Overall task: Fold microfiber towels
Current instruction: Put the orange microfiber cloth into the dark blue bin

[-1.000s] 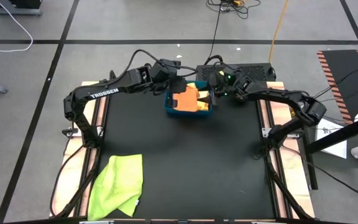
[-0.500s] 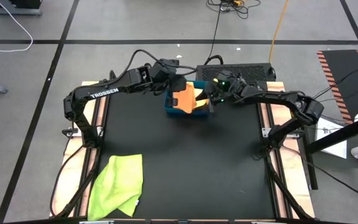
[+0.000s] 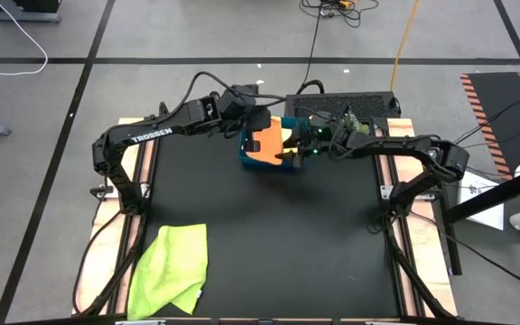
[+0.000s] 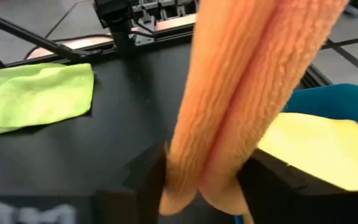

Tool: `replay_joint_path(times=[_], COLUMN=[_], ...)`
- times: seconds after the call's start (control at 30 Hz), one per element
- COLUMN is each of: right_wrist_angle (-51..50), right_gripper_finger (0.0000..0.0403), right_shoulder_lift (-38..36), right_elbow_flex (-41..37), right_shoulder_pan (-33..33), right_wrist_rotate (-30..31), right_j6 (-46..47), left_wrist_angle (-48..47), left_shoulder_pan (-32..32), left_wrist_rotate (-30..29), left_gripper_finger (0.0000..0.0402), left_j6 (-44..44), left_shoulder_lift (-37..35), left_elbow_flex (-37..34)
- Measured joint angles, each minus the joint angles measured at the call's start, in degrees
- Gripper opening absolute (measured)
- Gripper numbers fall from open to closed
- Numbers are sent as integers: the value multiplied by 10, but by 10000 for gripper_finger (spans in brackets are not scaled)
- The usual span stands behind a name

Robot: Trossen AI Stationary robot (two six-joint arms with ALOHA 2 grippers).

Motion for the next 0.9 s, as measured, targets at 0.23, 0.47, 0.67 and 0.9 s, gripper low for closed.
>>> replay_joint_path(times=[0.23, 0.47, 0.67, 0.9], right_wrist_angle=[0, -22, -76, -138], right_gripper_finger=[21, 4, 2, 1], right_shoulder_lift=[-1, -19, -60, -85], right_elbow_flex=[0, 0, 0, 23], right_shoulder_pan=[-6, -43, -65, -67], right_wrist_rotate=[0, 5, 105, 203], right_j6=[-26, -45, -107, -193], left_wrist_angle=[0, -44, -13, 121], left_shoulder_pan=[1, 22, 41, 68], left_wrist_rotate=[-16, -12, -9, 37], left_gripper_finger=[1, 1, 1, 0], left_j6=[-5, -40, -52, -48], left_shoulder_lift=[0, 0, -1, -1], left_elbow_flex=[0, 0, -24, -122])
